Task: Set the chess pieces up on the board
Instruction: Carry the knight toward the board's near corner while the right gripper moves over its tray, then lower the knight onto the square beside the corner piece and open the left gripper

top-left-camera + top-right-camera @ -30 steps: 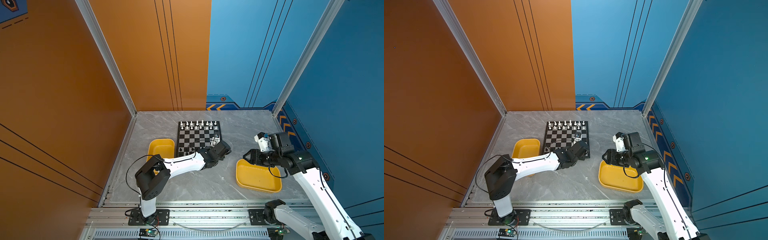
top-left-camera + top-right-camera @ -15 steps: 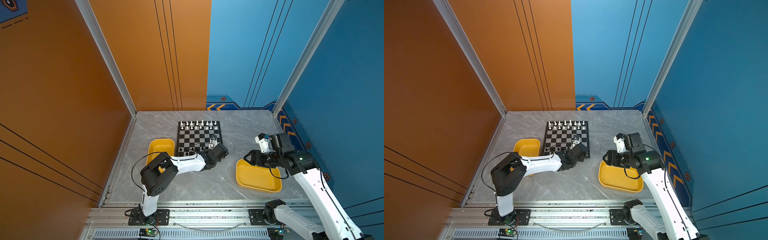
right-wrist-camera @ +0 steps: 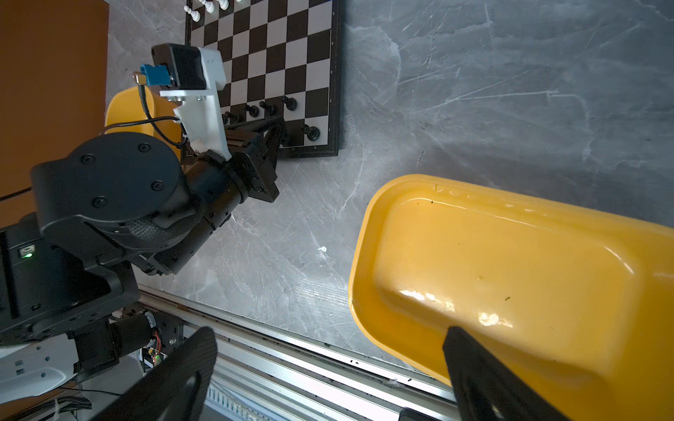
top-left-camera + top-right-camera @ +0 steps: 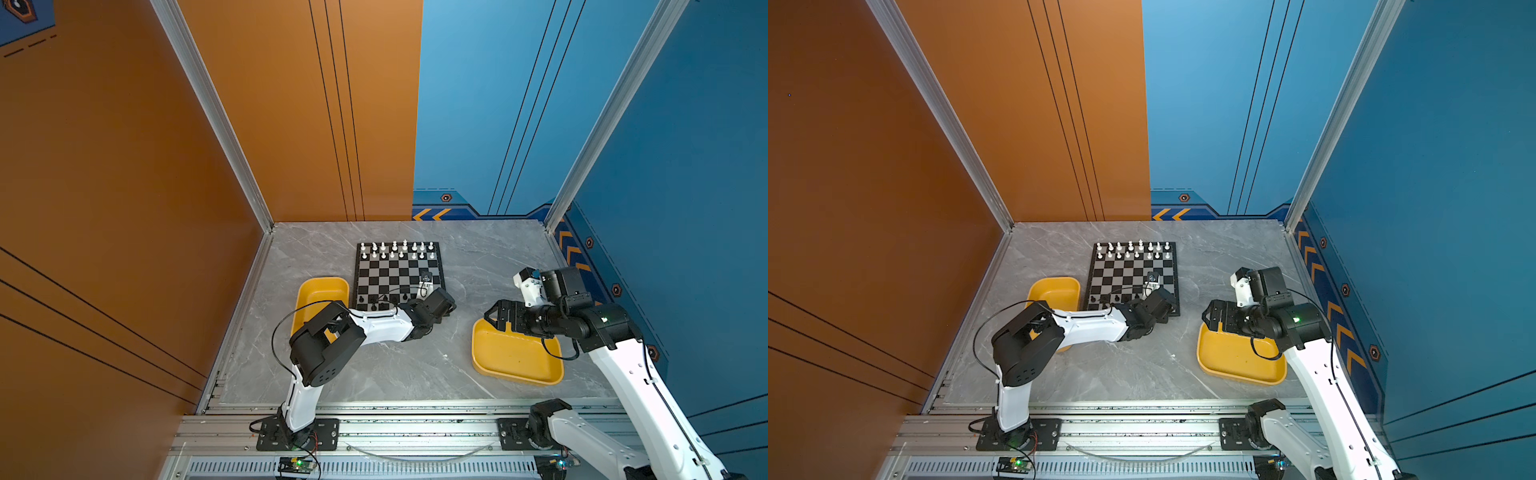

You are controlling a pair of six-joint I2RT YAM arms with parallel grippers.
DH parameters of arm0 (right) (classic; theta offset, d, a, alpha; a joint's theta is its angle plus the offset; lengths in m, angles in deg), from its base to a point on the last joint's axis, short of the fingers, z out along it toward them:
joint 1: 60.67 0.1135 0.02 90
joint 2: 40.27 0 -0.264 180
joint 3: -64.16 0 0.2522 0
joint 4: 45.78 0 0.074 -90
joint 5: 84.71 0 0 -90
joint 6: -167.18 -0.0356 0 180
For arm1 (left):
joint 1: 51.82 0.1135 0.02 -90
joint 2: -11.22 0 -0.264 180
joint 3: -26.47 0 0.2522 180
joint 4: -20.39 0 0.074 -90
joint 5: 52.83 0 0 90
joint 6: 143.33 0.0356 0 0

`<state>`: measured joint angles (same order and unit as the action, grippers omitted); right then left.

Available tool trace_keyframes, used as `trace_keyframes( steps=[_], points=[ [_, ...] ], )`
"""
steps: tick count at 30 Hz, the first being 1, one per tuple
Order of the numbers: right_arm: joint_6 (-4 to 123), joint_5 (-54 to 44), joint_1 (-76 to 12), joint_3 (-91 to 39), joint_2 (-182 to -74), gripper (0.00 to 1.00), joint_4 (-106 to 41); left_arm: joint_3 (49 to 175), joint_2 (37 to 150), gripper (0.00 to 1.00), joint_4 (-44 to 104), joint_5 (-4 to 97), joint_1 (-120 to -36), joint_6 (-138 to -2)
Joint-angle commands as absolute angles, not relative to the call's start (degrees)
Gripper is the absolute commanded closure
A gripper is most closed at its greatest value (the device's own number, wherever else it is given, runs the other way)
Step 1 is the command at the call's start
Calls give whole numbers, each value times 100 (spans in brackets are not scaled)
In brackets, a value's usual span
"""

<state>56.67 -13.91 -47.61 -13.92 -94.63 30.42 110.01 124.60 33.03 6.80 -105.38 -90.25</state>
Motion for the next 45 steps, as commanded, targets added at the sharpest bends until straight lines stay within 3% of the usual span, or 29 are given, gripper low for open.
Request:
trace_keyframes(
  steps=[1, 35, 39, 45],
  points=[
    [5722, -1191, -4806, -1497, -9379, 0, 3255, 11127, 12560, 100, 3192, 746, -10452, -9055],
    [5819, -996, -4638, -1551, -9423, 0, 3460, 10826, 12681, 96, 2985, 419, -10710, -9176],
    [5800, -1024, -4642, -1523, -9380, 0, 3486, 10754, 12637, 92, 2987, 374, -10733, -9210],
    [5782, -1046, -4634, -1530, -9361, 0, 3488, 10642, 12498, 78, 2986, 248, -10762, -9225]
  ],
)
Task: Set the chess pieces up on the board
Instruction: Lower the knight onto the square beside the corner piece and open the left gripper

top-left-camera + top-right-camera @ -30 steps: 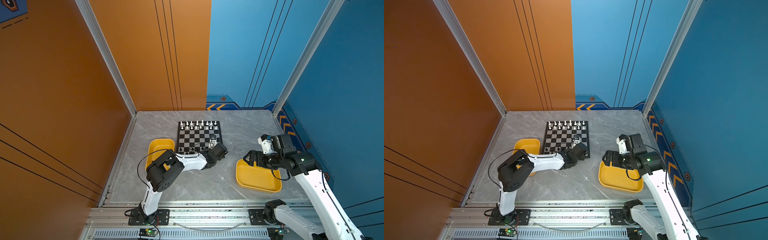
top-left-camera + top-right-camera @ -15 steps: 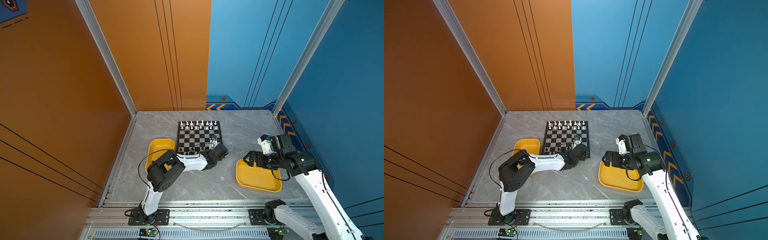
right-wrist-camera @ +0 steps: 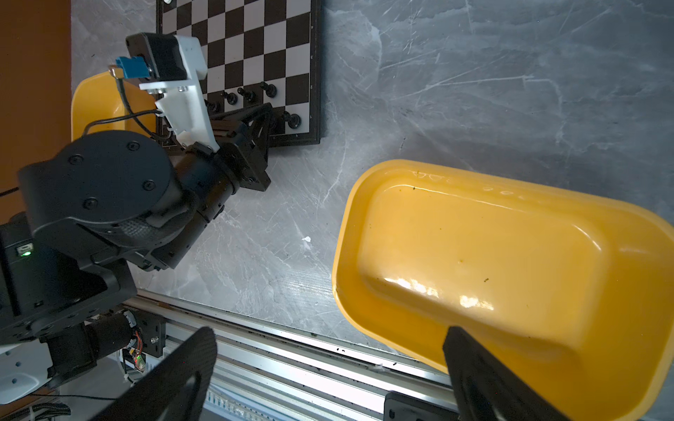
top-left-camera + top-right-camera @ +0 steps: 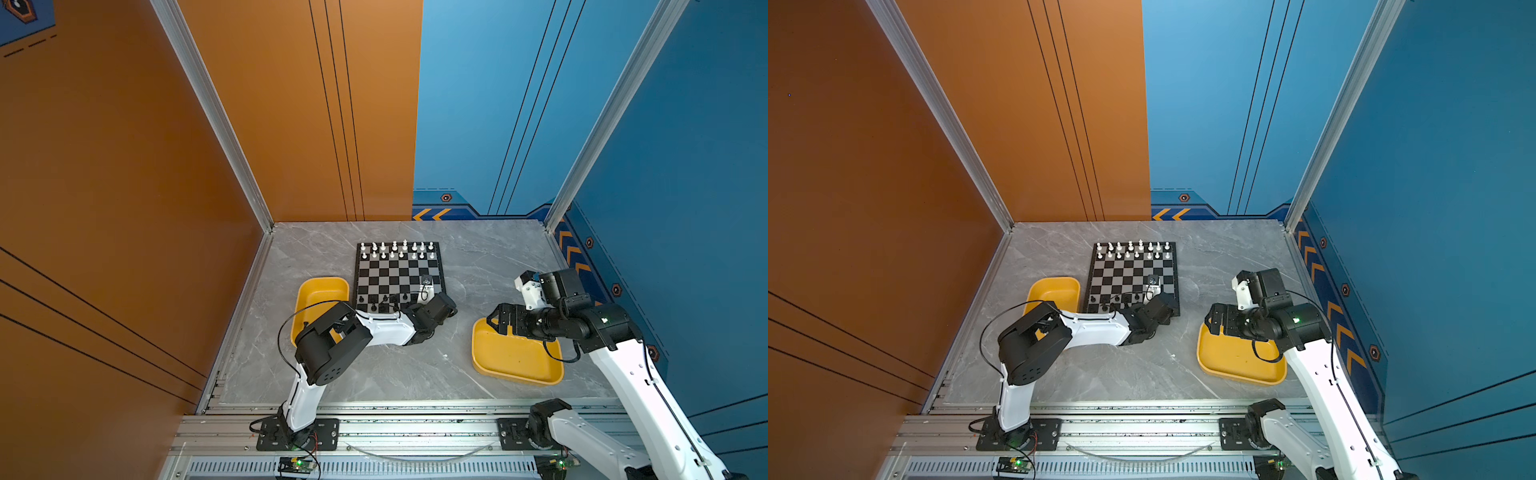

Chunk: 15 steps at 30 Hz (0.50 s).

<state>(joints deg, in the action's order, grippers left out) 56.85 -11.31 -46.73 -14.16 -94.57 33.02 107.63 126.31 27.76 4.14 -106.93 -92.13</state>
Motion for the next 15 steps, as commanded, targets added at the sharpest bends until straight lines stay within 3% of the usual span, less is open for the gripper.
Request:
trace_keyframes(
  steps=[1, 6, 15],
  points=[
    [5783, -1045, -4640, -1530, -9368, 0, 3487, 10641, 12479, 77, 2985, 250, -10763, -9214],
    [5771, -1046, -4634, -1536, -9371, 0, 3487, 10598, 12407, 71, 2844, 319, -10798, -9162],
    [5747, -1062, -4618, -1535, -9358, 0, 3486, 10776, 12416, 69, 2669, 459, -10826, -8986]
  ],
)
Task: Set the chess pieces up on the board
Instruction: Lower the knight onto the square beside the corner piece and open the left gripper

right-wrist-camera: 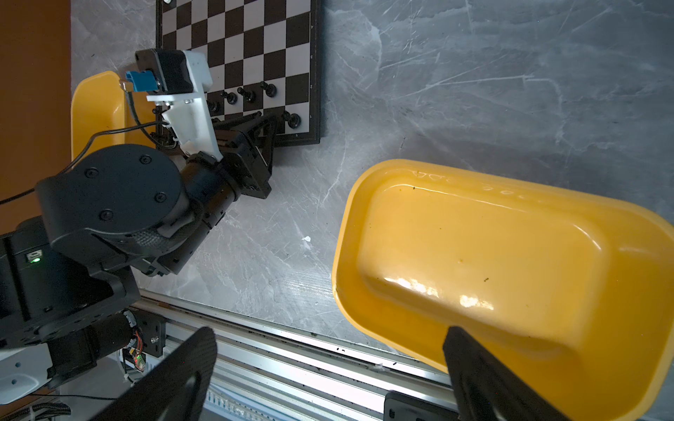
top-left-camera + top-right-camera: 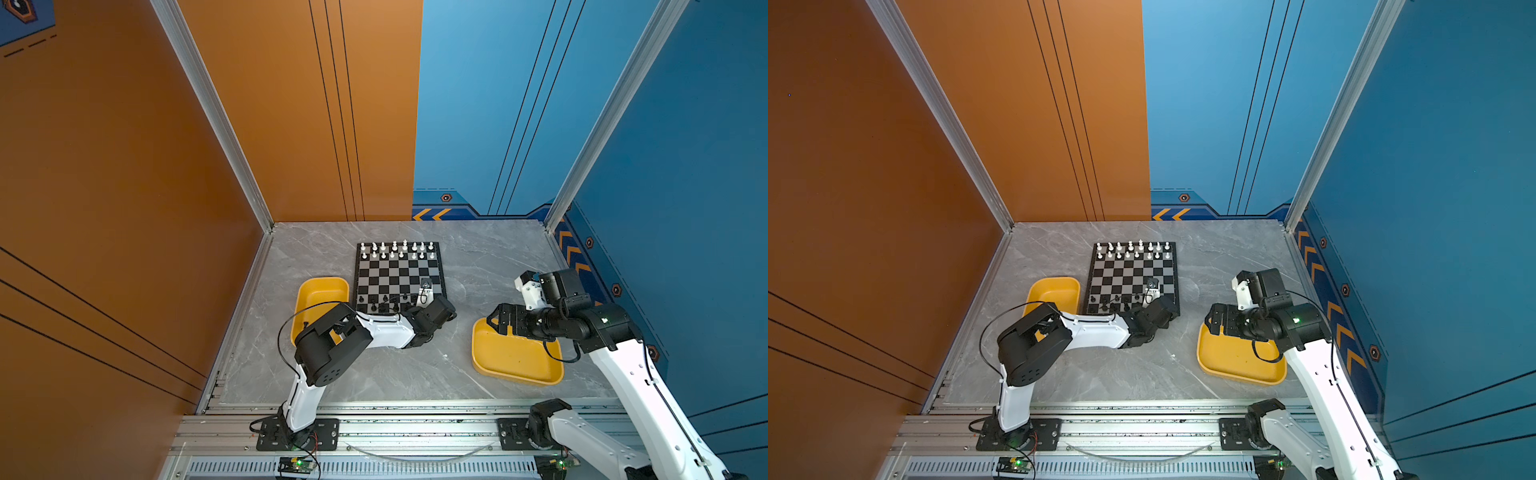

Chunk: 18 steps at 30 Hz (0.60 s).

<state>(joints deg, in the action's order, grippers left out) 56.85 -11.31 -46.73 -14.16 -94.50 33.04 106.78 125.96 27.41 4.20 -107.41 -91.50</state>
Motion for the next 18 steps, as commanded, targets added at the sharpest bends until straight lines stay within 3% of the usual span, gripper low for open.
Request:
trace_keyframes(
  steps=[1, 18],
  points=[
    [5749, -1062, -4617, -1542, -9357, 0, 3487, 10796, 12418, 68, 2663, 443, -10818, -8976],
    [5776, -1101, -4656, -1482, -9310, 0, 3469, 11103, 12118, 67, 2941, 369, -10781, -8656]
  ],
)
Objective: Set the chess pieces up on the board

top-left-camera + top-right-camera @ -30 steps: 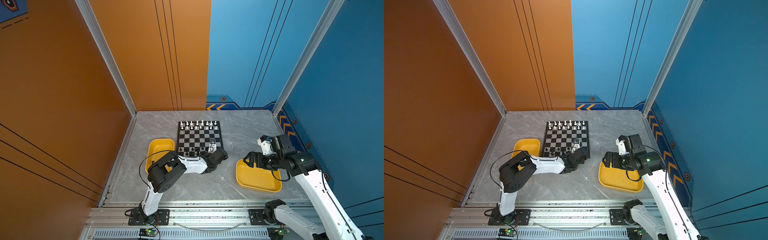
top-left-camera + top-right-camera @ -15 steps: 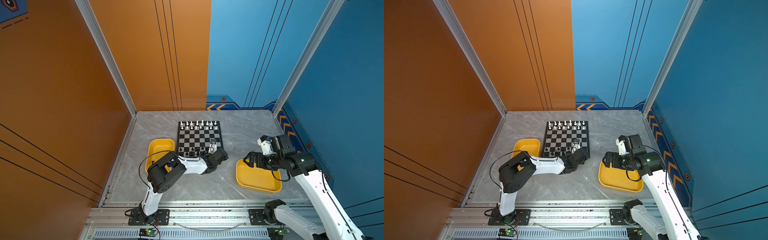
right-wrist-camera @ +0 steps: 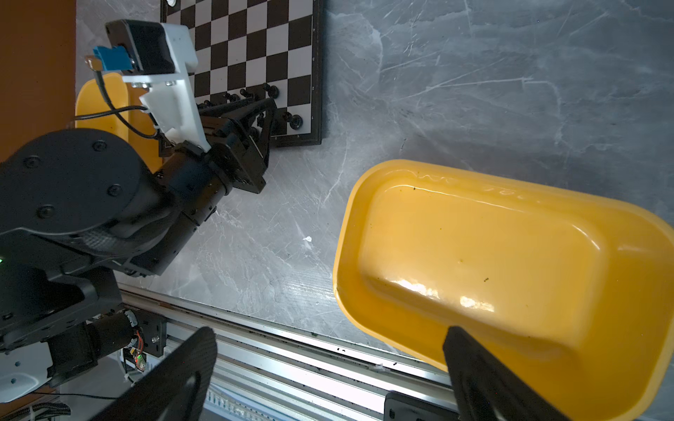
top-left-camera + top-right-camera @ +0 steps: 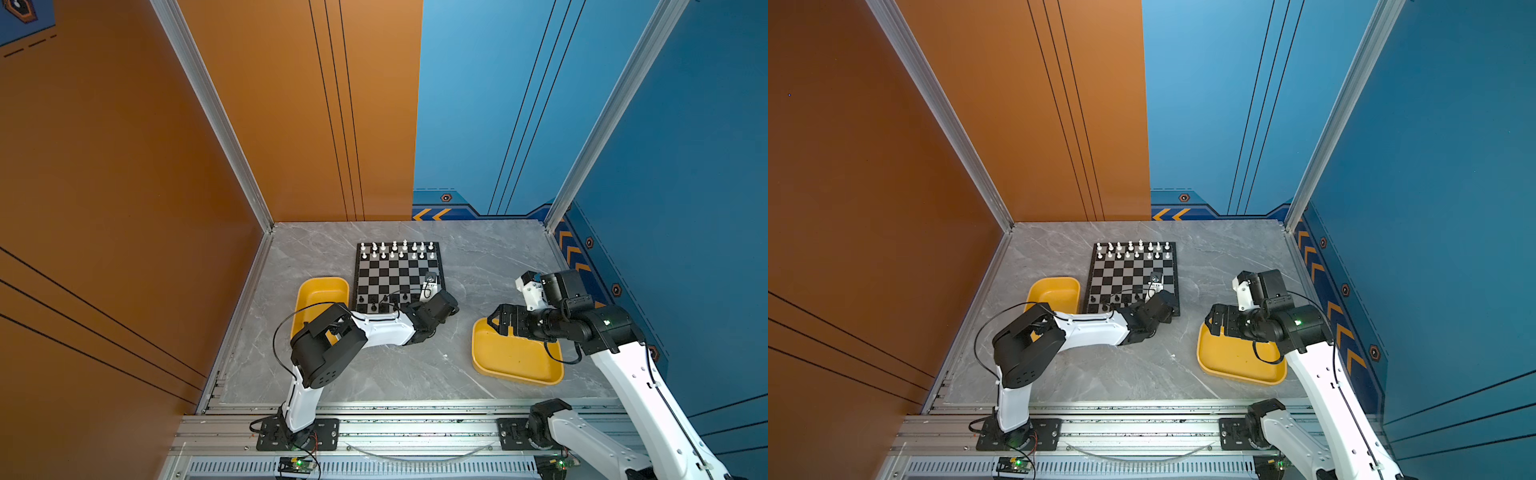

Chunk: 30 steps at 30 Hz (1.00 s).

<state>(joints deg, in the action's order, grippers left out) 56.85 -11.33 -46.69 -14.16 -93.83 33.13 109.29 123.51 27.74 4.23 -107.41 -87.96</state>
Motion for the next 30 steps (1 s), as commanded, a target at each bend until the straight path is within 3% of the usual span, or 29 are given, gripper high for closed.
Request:
trace_keyframes(
  steps=[1, 14, 24, 30],
  points=[
    [5770, -1097, -4654, -1483, -9309, 0, 3465, 11124, 12104, 67, 2961, 364, -10774, -8639],
    [5757, -1110, -4714, -1516, -9260, 0, 3377, 11191, 11276, 70, 3484, 3, -10746, -8548],
    [5687, -1193, -4807, -1490, -9359, 1, 3105, 9197, 9441, 90, 4147, 62, -10747, -9844],
    [5551, -1390, -4912, -1527, -9685, 1, 2740, 8310, 9425, 92, 3423, 571, -10622, -10126]
  ],
)
